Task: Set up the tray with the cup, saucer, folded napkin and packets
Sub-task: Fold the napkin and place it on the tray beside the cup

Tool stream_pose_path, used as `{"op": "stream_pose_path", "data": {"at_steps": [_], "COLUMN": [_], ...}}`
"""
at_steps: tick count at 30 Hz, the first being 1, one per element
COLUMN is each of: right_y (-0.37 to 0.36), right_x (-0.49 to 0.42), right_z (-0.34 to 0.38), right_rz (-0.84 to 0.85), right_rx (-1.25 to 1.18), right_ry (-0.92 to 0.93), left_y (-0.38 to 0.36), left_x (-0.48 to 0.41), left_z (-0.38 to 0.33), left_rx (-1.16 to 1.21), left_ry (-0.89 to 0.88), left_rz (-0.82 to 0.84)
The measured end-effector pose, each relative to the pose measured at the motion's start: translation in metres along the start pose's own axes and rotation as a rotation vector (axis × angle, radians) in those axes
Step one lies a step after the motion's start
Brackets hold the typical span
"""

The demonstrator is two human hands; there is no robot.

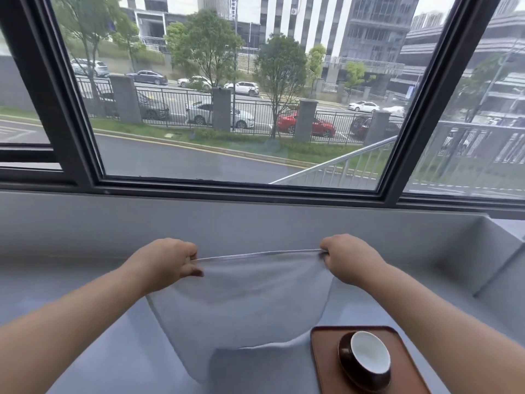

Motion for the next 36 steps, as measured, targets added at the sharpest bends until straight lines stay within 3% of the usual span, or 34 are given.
{"op": "stream_pose_path", "data": {"at_steps": [5, 11, 20, 25, 29, 36], "right_y": [0.018, -0.001, -0.002, 0.038, 0.064, 0.038], "right_x": [0.002, -0.012, -0.065, -0.074, -0.058, 0.007], "right_z": [0.0, -0.01, -0.039, -0.047, -0.045, -0.028], "right_rz": [0.005, 0.02, -0.176, -0.382, -0.511, -0.56], "right_rx": [0.058, 0.011, -0.099, -0.151, -0.163, -0.189], "right_ry": [-0.027, -0.101, -0.137, -0.123, -0.087, -0.02], "left_y": [0.007, -0.003, 0.019, 0.069, 0.107, 0.081], "left_x": [-0.005, -0.027, -0.068, -0.064, -0.036, 0.023], "left_z": [0.015, 0.041, 0.059, 0.057, 0.052, 0.053], "left_rx": [-0.06, -0.108, -0.026, 0.178, 0.204, 0.18], "left_ry": [-0.059, 0.045, 0.202, 0.094, 0.003, -0.144], "left_rz": [-0.021, -0.008, -0.219, -0.452, -0.658, -0.67]}}
Point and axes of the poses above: each hand's wrist, its own x-axis away from the middle knuckle, its own y-axis out of the back of the hand, z = x × y, the point moved 8 cm from there along -x, towards the middle knuckle, and after that the axes turned 4 degrees about y, right-handed, at the moved point
